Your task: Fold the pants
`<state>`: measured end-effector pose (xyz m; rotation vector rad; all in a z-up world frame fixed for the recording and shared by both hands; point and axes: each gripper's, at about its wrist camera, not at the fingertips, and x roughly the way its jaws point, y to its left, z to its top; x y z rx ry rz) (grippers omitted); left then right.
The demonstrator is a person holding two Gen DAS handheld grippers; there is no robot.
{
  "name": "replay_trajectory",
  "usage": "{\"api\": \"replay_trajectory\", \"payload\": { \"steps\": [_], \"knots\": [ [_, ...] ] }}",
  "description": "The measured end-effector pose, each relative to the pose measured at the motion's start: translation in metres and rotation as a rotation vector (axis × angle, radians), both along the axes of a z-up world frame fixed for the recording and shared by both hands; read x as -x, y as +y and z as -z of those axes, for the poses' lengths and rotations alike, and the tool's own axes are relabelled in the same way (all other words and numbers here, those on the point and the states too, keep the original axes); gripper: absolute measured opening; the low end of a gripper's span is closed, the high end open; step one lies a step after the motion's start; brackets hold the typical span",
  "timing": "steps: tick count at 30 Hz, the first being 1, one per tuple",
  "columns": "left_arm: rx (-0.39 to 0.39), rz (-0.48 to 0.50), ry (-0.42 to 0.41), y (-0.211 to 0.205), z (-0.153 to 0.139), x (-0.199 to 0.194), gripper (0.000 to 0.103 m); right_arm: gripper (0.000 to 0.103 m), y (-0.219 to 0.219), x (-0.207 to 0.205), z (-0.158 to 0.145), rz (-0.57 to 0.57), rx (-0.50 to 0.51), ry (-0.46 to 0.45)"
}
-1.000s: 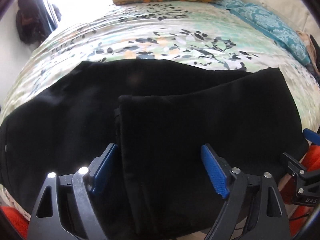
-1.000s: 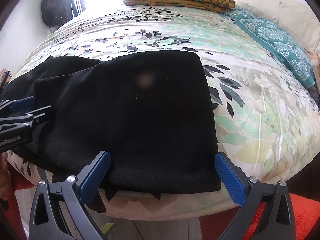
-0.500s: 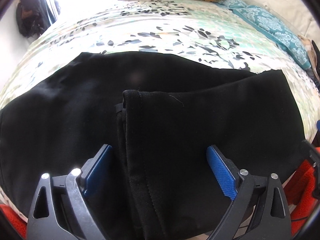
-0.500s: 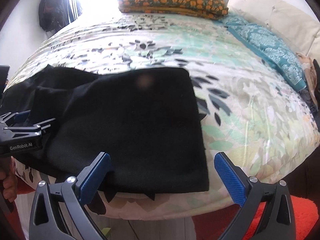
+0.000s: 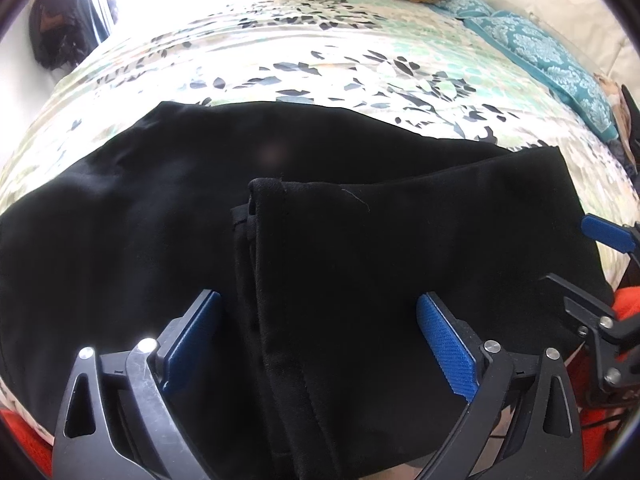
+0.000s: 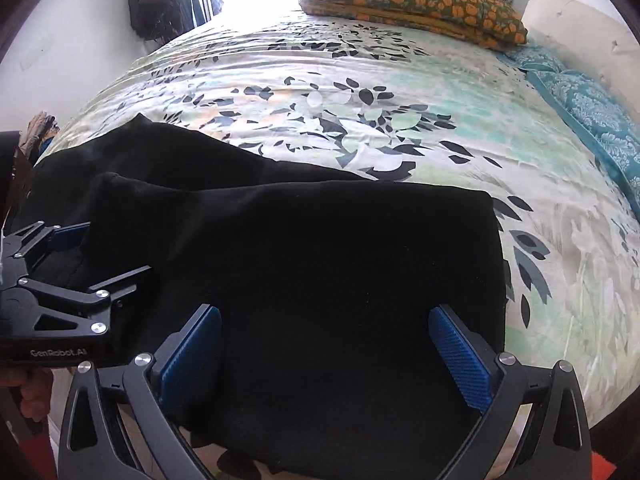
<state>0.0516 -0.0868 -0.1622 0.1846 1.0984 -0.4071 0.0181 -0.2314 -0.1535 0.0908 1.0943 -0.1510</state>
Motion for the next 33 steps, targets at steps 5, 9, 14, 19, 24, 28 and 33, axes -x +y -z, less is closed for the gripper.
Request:
{"api": "replay_trajectory", "payload": {
  "steps": [5,9,14,19,24,28,33],
  "knots": [
    [0.019,-0.008,0.004,0.023,-0.008,0.012,0.097,0.103,0.017,0.026,-0.009,-0.013,-0.024,-0.015],
    [0.055,-0.052,-0.001,0.067,-0.033,0.008,0.097,0.103,0.027,0.029,0.011,-0.034,0.019,0.052],
    [0.167,-0.221,-0.076,0.162,-0.087,-0.020,0.098,0.103,0.025,0.037,-0.016,-0.001,0.041,-0.042],
    [0.220,-0.422,-0.054,0.263,-0.096,-0.067,0.098,0.103,0.023,0.046,-0.034,0.034,0.035,-0.109],
    [0.211,-0.507,0.038,0.329,-0.073,-0.100,0.098,0.103,0.029,0.051,-0.034,0.021,0.036,-0.097],
    [0.221,-0.486,0.143,0.347,-0.043,-0.112,0.098,0.103,0.031,0.054,-0.032,0.014,0.024,-0.091],
    [0.274,-0.483,0.192,0.358,-0.021,-0.121,0.098,0.103,0.029,0.055,-0.032,0.029,0.013,-0.098]
  ]
}}
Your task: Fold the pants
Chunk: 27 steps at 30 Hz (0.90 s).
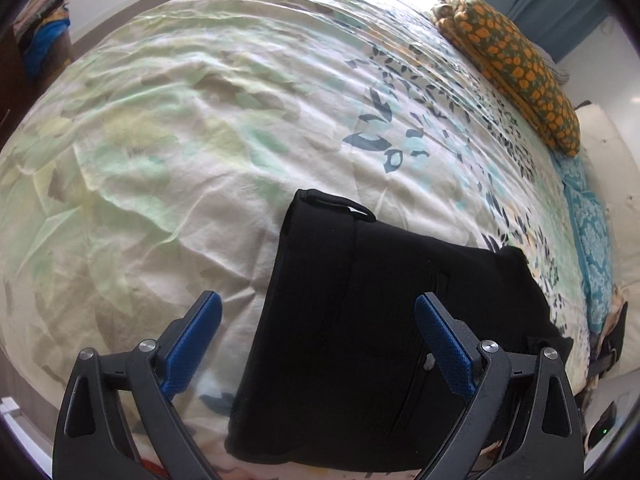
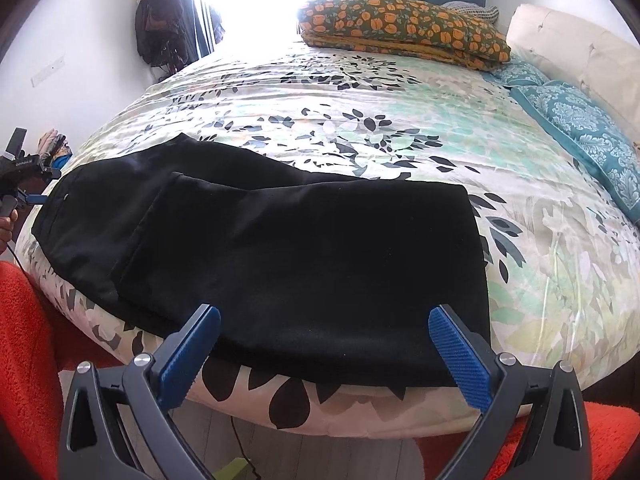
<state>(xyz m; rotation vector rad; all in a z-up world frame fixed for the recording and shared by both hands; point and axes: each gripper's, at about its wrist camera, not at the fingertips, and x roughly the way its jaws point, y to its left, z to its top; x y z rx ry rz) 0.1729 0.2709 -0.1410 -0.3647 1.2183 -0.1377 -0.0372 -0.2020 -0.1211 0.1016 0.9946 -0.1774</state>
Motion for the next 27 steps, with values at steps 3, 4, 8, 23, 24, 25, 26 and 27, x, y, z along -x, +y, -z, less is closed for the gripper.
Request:
{"api": "replay_trajectory", "payload": {
  "steps": [3,4,8,23,24,25,26,27],
  "knots": [
    [0.030,-0.023,0.070,0.006,0.025,-0.006,0.101,0.103,0.001,-0.003,0.003,-0.003,-0.002,0.012],
    [0.074,-0.025,0.091,0.008,0.033,-0.006,0.103,0.103,0.002,-0.004,0.003,-0.006,-0.002,0.014],
    [0.114,0.011,0.132,0.007,0.039,-0.003,0.103,0.103,0.006,-0.007,0.004,-0.018,-0.003,0.014],
    [0.412,-0.017,0.002,-0.021,-0.047,0.046,0.017,0.103,-0.005,-0.011,-0.006,0.022,-0.047,-0.063],
    [0.461,0.005,-0.017,-0.031,-0.060,0.051,0.017,0.103,-0.009,-0.010,-0.008,0.038,-0.056,-0.074],
    [0.504,0.030,-0.030,-0.043,-0.073,0.057,0.017,0.103,-0.014,-0.009,-0.010,0.056,-0.067,-0.085],
    [0.543,0.061,-0.043,-0.058,-0.085,0.062,0.017,0.103,-0.019,-0.007,-0.012,0.076,-0.080,-0.097],
    [0.577,0.094,-0.055,-0.073,-0.096,0.067,0.017,0.103,-0.025,-0.006,-0.014,0.097,-0.091,-0.109]
  ]
}}
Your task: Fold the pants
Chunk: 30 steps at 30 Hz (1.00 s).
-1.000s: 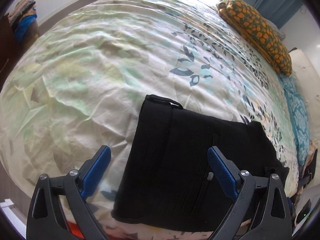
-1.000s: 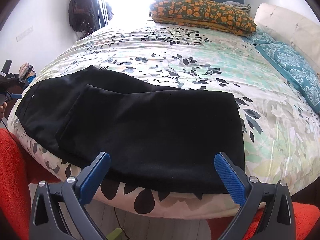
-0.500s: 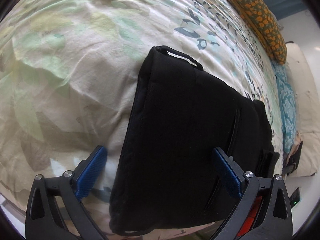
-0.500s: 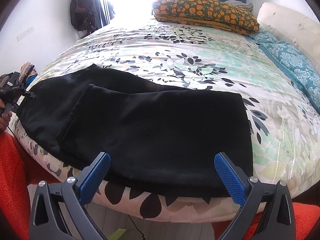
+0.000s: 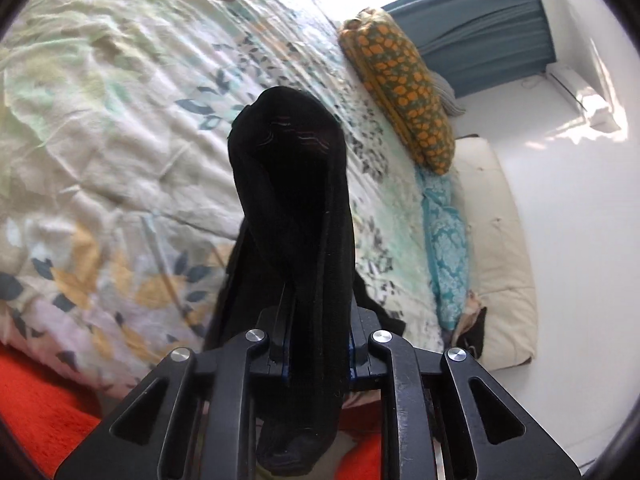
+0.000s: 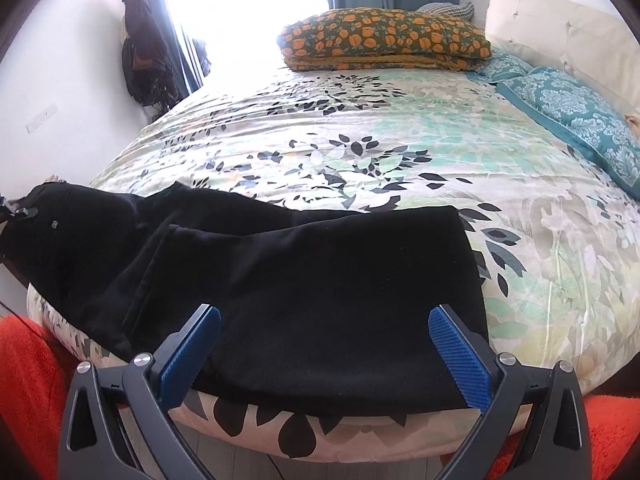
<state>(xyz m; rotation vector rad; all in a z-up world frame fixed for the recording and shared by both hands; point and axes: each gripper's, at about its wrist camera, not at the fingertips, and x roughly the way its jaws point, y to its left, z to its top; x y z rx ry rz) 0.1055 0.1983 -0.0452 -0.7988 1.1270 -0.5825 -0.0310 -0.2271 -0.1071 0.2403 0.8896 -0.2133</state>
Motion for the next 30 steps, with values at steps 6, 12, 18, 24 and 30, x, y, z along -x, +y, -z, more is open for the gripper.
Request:
{"api": "replay_trajectory", "payload": {
  "steps": [6,12,18,24,30],
  "knots": [
    [0.148,0.167,-0.066,-0.104,-0.045,0.024,0.017,0.103,-0.034,0.010,-0.015,0.115,-0.047,-0.074],
    [0.106,0.327,-0.030,-0.223,-0.028,0.036,0.017,0.103,-0.062,0.027,-0.026,0.182,-0.095,-0.135],
    [-0.068,0.339,-0.026,-0.323,0.028,0.036,0.028,0.103,-0.094,0.042,-0.023,0.230,-0.191,-0.164],
    [-0.222,0.448,-0.034,-0.376,0.051,0.053,0.060,0.103,-0.115,0.055,-0.018,0.258,-0.292,-0.196],
    [-0.265,0.325,-0.182,-0.307,0.004,0.045,0.083,0.099,-0.143,0.070,-0.005,0.304,-0.490,-0.247]
  ]
}}
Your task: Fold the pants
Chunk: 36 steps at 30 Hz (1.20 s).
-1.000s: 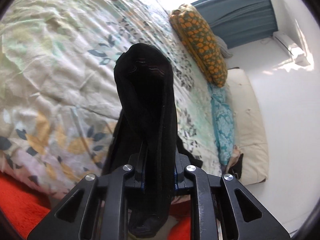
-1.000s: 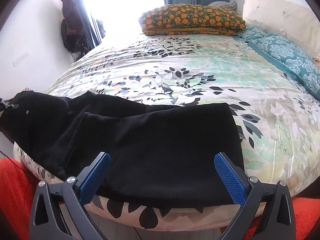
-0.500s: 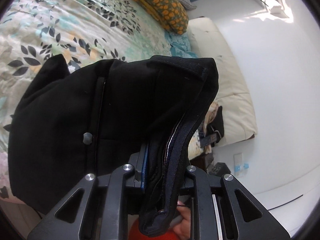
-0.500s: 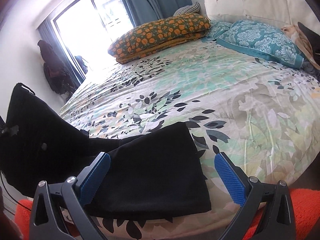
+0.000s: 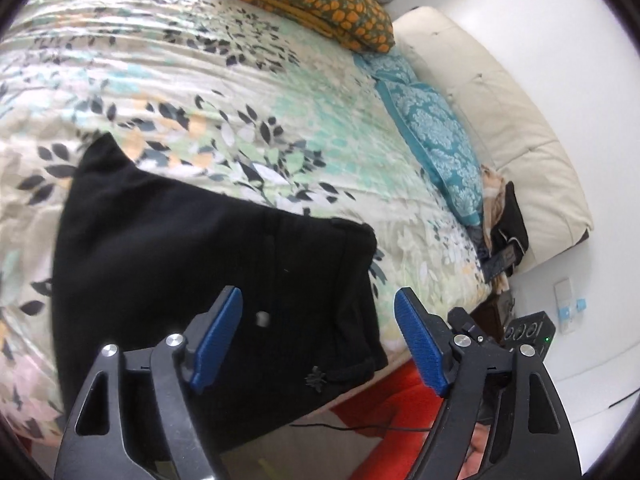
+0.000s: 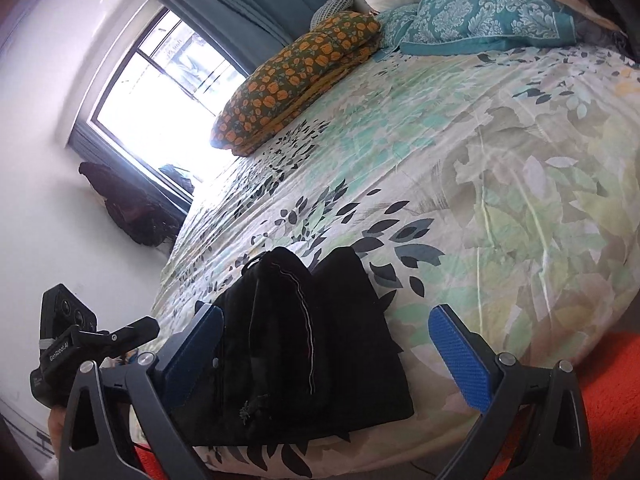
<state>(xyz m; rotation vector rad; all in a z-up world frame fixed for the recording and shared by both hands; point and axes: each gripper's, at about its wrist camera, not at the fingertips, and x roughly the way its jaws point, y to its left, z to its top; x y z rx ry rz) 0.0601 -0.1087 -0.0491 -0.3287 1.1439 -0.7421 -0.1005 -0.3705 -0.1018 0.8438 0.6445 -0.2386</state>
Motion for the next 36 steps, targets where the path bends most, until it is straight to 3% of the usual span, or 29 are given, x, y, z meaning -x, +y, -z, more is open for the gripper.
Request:
{"api": "replay_trajectory", "payload": {
  "steps": [3,4,6,9,11,12,13,15,20,22,24,28,32,34,35,36],
  "knots": [
    [-0.024,-0.087,-0.025,0.048,0.001,-0.012,0.084,0.092,0.004,-0.016,0.012,-0.132,-0.175,-0.076],
    [-0.029,-0.116,-0.022,0.061,0.006,-0.014,0.084,0.087,0.011,-0.025,0.017,-0.193,-0.206,-0.064],
    [-0.037,-0.169,0.000,0.089,0.016,-0.010,0.084,0.087,0.033,-0.041,0.020,-0.278,-0.147,0.016],
    [-0.041,-0.228,0.052,0.122,0.042,-0.001,0.084,0.077,0.069,-0.063,0.024,-0.412,-0.024,0.112],
    [-0.048,-0.261,0.086,0.132,0.059,0.003,0.084,0.052,0.089,-0.074,0.029,-0.460,0.104,0.212],
    [-0.051,-0.274,0.096,0.136,0.066,0.007,0.084,0.017,0.094,-0.077,0.032,-0.460,0.161,0.267],
    [-0.052,-0.280,0.105,0.138,0.071,0.011,0.084,0.013,0.092,-0.077,0.035,-0.462,0.147,0.272],
    [-0.060,-0.281,0.116,0.141,0.077,0.015,0.084,0.012,0.089,-0.075,0.028,-0.448,0.116,0.244],
    [-0.062,-0.237,0.075,0.130,0.065,0.022,0.084,0.011,0.096,-0.061,-0.034,-0.412,0.251,0.132],
    [-0.072,-0.208,0.039,0.120,0.056,0.026,0.084,0.011,0.087,-0.057,-0.047,-0.378,0.301,0.136],
    [-0.094,-0.174,0.009,0.109,0.053,0.029,0.084,0.011,0.074,-0.055,-0.035,-0.334,0.318,0.188],
    [-0.161,-0.110,-0.020,0.084,0.058,0.036,0.084,0.011,0.053,-0.052,0.023,-0.311,0.258,0.356],
    [-0.209,-0.062,-0.061,0.067,0.066,0.041,0.084,0.012,0.052,-0.053,0.022,-0.309,0.298,0.372],
    [-0.252,-0.011,-0.074,0.053,0.075,0.042,0.087,0.015,0.047,-0.050,0.028,-0.294,0.271,0.373],
    [-0.294,0.009,-0.088,0.045,0.081,0.044,0.088,0.018,0.042,-0.049,0.029,-0.284,0.242,0.360],
    [-0.340,0.024,-0.113,0.039,0.084,0.047,0.088,0.027,0.037,-0.048,0.029,-0.271,0.205,0.344]
  ]
}}
